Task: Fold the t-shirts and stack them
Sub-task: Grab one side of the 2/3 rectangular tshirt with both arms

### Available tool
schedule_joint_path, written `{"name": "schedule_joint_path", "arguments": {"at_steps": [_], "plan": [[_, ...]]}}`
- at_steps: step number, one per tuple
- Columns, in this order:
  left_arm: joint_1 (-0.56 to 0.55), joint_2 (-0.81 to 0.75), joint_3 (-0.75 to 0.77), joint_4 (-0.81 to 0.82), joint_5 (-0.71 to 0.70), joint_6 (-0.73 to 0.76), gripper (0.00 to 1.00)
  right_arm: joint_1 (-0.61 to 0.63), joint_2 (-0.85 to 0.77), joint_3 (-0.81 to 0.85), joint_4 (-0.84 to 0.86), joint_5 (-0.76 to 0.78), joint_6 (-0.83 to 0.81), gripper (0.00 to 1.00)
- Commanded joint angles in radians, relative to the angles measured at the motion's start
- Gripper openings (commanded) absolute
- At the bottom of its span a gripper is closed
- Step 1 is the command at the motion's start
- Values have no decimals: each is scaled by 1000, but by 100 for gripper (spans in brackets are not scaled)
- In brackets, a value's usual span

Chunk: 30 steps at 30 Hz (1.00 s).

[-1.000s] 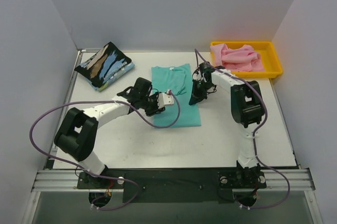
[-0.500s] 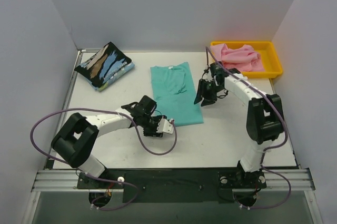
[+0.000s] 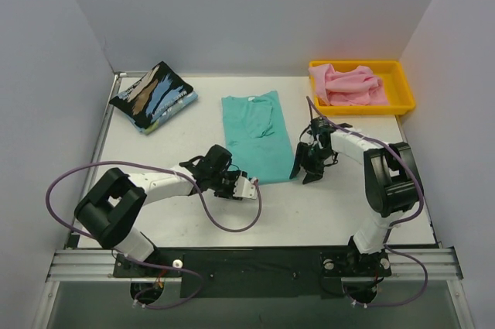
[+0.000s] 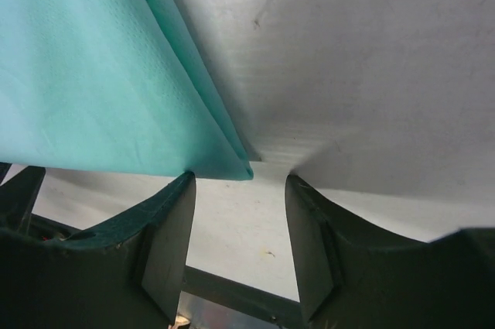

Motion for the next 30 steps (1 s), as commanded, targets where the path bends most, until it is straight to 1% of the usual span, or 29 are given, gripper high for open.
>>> {"name": "schedule_joint_path", "arguments": {"at_steps": [1,4,7,9,10,12,13,14,15,16,17,18,20,22,24,25,26,27,28,29,30], "plan": [[-1,-33,-4,9,-20,28,48,1,11,-27,79,33,50,46],[-1,-69,-6,-54,-10,66,48,-2,25,-42,101,30,76,45],[25,-131,-9,-127,45,91,48,-8,40,-47,132,22,120,43],[49,-170,-23,-129,90,91,49,-14,54,-47,147,8,151,41],[54,-177,-39,-88,101,66,51,-14,66,-48,150,5,165,39],[65,-184,-53,-16,89,33,56,-14,77,-53,161,-10,171,30],[65,-175,-55,1,70,28,59,-13,77,-56,164,-16,171,22],[63,-156,-55,21,64,22,60,-13,74,-67,167,-16,171,19],[65,-145,-55,35,55,25,62,-14,68,-71,170,-15,170,13],[63,-124,-66,70,37,38,63,-14,59,-79,170,-13,165,11],[63,-113,-79,98,24,46,65,-14,48,-82,167,-13,160,7],[68,-92,-84,143,0,57,65,-14,46,-87,164,-16,156,5],[71,-63,-76,144,-13,98,65,-14,39,-91,161,-22,151,2],[71,-37,-66,144,-34,127,62,-14,37,-98,162,-22,150,0],[70,-12,-58,144,-62,143,57,-14,34,-104,162,-25,147,0],[71,-6,-59,144,-66,163,52,-14,30,-107,164,-25,145,0],[68,-4,-61,144,-66,173,42,-14,28,-107,162,-27,142,0],[67,-9,-73,144,-65,190,35,-14,22,-111,161,-28,139,0],[60,-15,-76,144,-63,195,19,-14,20,-110,156,-36,136,0],[59,-18,-85,144,-63,204,11,-14,11,-108,150,-41,125,0],[48,-32,-90,144,-71,209,0,-13,5,-108,130,-50,119,0]]}}
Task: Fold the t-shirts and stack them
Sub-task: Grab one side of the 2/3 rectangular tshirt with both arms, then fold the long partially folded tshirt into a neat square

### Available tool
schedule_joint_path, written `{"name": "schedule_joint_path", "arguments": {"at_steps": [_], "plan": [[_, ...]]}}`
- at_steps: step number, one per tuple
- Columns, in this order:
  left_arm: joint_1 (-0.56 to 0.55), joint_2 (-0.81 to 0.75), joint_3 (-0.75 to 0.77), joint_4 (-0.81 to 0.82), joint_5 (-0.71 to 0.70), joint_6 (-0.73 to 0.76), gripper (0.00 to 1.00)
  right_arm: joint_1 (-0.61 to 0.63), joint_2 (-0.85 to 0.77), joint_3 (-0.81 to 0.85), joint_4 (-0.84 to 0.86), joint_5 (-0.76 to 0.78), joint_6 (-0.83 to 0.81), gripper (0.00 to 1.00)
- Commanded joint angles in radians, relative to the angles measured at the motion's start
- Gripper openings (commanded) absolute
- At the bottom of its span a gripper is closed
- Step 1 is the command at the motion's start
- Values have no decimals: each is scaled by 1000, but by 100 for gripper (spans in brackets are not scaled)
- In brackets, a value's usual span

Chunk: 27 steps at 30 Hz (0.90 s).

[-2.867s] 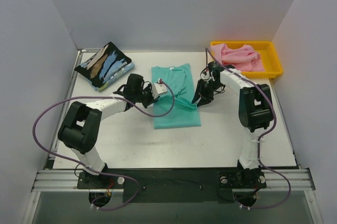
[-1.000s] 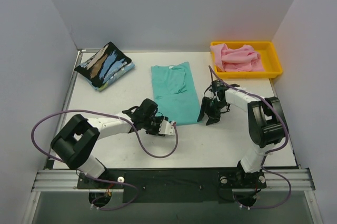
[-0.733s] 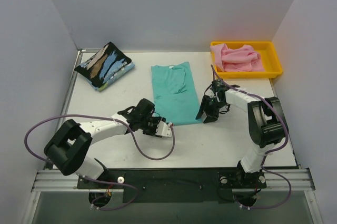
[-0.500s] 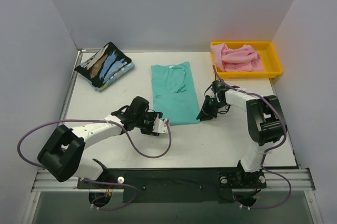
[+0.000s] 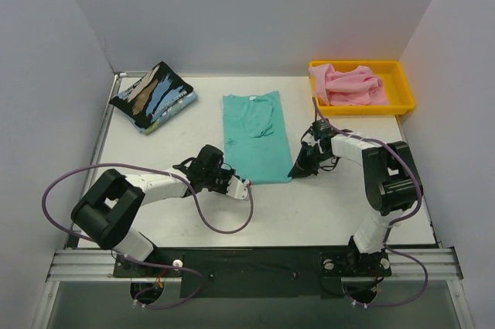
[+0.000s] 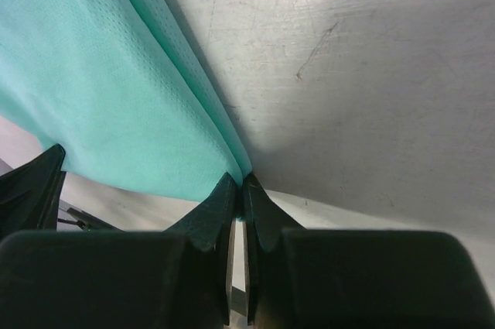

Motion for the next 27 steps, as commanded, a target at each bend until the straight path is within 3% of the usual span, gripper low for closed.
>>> {"name": "schedule_joint_path", "arguments": {"at_steps": [1,4,9,16,21,27], "plan": [[-24,-23,-19,6,-24,48,0,6,-28,-35,-97,52,-66,0],[-52,-94,13,-117,-11,-4,0,33,-90,-45,-193,61,-111,0],[-84,-265,57,-517,135,-112,0,127,-304,-169,-341,37,-131,0],[-123,-540,142,-940,301,-201,0,338,-756,-283,-533,14,73,0],[-146,-637,229,-989,377,-378,0,472,-895,-197,-649,24,193,0],[-100,-580,294,-889,350,-552,0,333,-765,-50,-639,-17,83,0]]}}
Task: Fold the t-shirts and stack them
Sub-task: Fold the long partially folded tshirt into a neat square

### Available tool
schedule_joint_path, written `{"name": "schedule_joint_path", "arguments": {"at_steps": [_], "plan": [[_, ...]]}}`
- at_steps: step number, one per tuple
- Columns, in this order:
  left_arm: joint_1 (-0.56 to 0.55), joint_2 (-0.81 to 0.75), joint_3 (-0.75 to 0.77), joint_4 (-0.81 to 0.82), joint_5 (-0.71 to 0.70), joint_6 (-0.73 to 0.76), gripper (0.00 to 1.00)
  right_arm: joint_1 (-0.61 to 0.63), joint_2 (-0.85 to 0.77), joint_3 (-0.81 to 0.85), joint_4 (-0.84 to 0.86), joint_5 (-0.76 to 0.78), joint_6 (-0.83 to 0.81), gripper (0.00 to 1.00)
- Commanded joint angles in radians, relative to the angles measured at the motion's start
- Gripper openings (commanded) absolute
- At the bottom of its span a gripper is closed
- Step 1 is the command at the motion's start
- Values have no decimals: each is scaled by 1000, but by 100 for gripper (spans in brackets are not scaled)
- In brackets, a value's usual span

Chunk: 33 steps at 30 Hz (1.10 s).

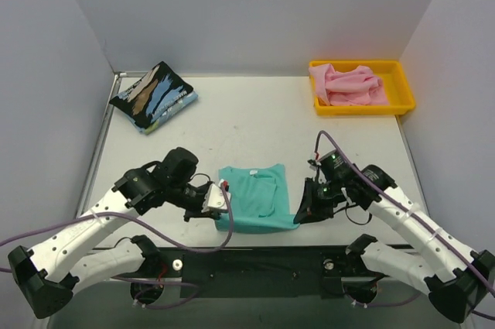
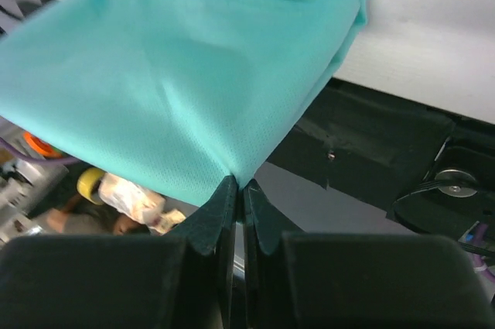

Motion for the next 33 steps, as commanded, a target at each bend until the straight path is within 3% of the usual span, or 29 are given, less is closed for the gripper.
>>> {"name": "schedule_joint_path", "arguments": {"at_steps": [1,5,10,16,25,33], "plan": [[89,62,60,31,30,-154,0,-143,124,121,-53,-29,-77,0],[257,170,86,103,67,-174,0,-234,308,261,-16,-47,-203,0],[323,302,117,210,1,-212,0,-309,587,402,60,-104,-287,0],[412,486,174,306,-96,-243,0,-361,796,534,134,-84,-286,0],[427,658,208,344,-140,-231,0,-366,1036,680,203,-82,-255,0],[432,707,229,424,-182,-261,0,-371,1094,683,272,-79,-213,0]]}}
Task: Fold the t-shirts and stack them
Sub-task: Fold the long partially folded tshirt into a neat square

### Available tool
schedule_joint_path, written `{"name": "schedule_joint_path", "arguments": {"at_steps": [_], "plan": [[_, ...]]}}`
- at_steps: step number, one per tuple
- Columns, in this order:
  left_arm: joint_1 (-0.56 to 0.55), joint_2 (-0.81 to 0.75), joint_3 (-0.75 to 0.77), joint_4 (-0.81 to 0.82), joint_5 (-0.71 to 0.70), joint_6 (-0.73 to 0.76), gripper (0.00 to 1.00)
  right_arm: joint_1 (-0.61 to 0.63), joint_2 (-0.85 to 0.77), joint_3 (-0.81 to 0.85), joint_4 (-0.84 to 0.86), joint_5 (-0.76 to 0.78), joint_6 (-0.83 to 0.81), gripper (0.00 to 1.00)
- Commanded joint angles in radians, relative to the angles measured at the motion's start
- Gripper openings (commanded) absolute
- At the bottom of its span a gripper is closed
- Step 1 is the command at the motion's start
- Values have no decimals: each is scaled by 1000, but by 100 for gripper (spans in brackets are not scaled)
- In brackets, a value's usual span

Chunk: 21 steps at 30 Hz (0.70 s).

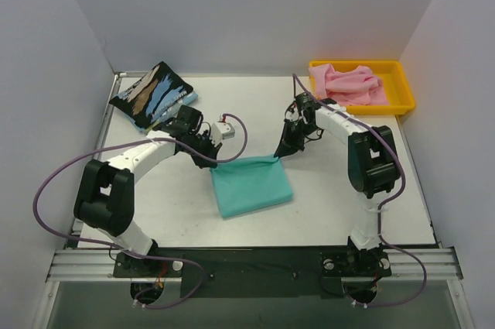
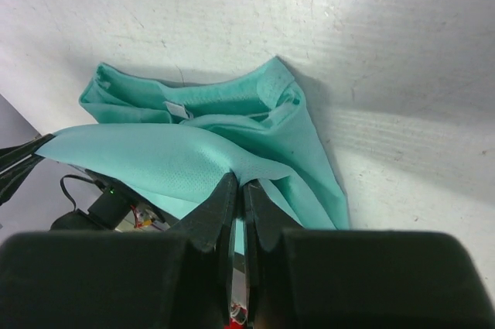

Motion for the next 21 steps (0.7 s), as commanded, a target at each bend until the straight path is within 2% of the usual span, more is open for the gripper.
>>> {"name": "schedule_joint_path", "arguments": {"at_steps": [1,9,10,11,12,13,14,16,21], "plan": [[9,30,56,66,-32,-22,0,-12,21,37,36,-3,31,0],[7,73,81,120,-46,4,0,-22,22,24,91,23,72,0],[7,77,85,132,-58,9,3,-25,24,25,96,35,77,0],[7,90,93,139,-65,10,9,-28,27,28,103,34,80,9],[7,97,96,148,-77,12,27,-33,34,30,111,32,77,20],[7,109,110,151,-83,13,39,-38,41,39,117,40,81,34],[7,120,117,148,-89,16,51,-50,41,43,117,48,83,39],[9,128,168,143,-106,27,59,-71,16,57,116,75,86,43],[38,134,286,82,-173,-13,61,-62,-154,76,90,242,-35,44]]}}
